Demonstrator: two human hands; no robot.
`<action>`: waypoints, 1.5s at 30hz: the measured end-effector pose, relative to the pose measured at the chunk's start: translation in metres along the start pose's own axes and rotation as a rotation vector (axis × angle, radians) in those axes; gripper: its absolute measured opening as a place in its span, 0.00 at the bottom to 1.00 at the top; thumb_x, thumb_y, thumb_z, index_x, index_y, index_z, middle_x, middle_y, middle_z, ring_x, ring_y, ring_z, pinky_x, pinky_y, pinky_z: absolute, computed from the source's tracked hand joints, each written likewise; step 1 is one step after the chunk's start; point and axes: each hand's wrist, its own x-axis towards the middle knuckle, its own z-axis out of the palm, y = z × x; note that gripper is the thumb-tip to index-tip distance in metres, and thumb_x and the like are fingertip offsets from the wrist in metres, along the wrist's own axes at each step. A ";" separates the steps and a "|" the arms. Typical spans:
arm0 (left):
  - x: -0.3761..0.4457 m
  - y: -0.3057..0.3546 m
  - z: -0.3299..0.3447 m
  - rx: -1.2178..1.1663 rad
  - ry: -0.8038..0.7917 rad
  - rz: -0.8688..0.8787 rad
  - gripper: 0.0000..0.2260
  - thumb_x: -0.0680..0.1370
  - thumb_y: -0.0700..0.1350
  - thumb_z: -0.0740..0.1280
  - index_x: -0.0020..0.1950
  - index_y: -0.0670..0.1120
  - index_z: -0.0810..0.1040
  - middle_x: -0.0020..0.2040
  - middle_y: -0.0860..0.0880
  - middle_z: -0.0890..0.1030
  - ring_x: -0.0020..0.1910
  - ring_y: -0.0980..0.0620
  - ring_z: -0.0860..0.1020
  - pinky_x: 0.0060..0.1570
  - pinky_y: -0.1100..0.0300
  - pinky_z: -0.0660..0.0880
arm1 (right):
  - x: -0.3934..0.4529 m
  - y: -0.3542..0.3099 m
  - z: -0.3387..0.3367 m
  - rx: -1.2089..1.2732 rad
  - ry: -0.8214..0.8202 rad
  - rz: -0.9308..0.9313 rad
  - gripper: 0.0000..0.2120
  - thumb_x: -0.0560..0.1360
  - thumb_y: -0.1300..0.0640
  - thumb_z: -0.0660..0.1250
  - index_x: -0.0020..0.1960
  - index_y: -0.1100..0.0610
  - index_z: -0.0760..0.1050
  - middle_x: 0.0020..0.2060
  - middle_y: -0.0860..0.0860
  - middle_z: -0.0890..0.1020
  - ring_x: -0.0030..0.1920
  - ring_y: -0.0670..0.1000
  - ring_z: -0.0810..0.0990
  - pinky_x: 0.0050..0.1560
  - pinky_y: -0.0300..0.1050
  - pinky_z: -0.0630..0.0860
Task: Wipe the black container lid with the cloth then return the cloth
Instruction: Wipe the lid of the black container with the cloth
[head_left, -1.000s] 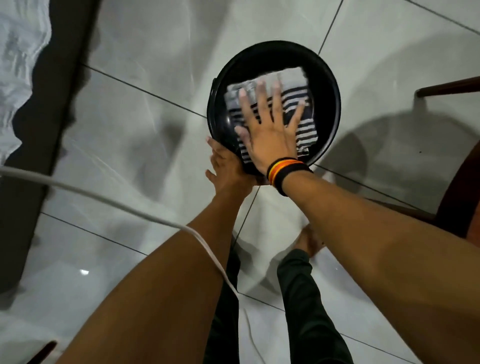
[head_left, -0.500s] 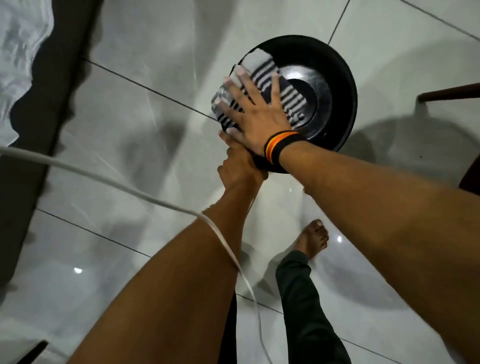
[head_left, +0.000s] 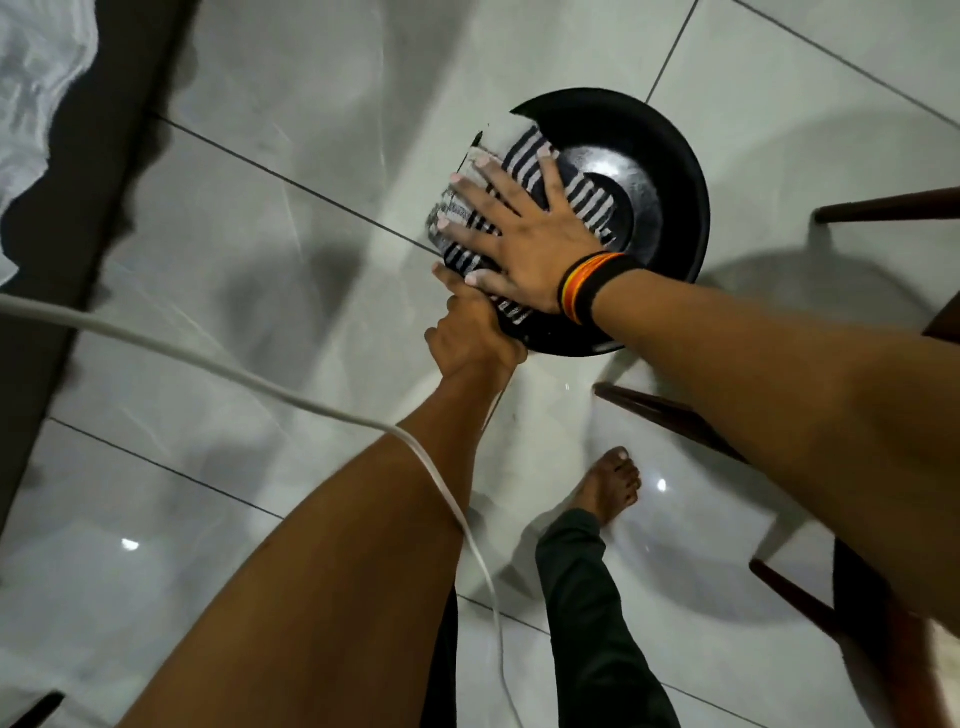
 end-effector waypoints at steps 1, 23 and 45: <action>0.000 0.001 0.000 -0.001 0.008 -0.001 0.61 0.71 0.49 0.80 0.84 0.39 0.35 0.71 0.43 0.78 0.67 0.40 0.79 0.69 0.42 0.74 | 0.004 -0.001 -0.003 -0.001 -0.007 0.019 0.32 0.82 0.33 0.51 0.83 0.42 0.54 0.85 0.52 0.47 0.84 0.59 0.42 0.76 0.80 0.42; 0.002 -0.003 0.002 -0.004 -0.018 0.046 0.61 0.72 0.57 0.80 0.84 0.37 0.38 0.70 0.43 0.80 0.69 0.42 0.79 0.74 0.41 0.70 | -0.101 -0.046 0.071 0.098 0.192 0.261 0.31 0.83 0.51 0.58 0.84 0.46 0.50 0.84 0.56 0.53 0.84 0.62 0.52 0.76 0.78 0.51; -0.091 -0.004 0.038 -0.256 0.138 0.006 0.63 0.71 0.48 0.82 0.84 0.41 0.33 0.85 0.38 0.44 0.84 0.34 0.44 0.81 0.40 0.49 | -0.085 0.030 0.030 0.547 0.128 0.449 0.28 0.87 0.48 0.52 0.84 0.40 0.46 0.85 0.49 0.43 0.84 0.56 0.40 0.80 0.71 0.45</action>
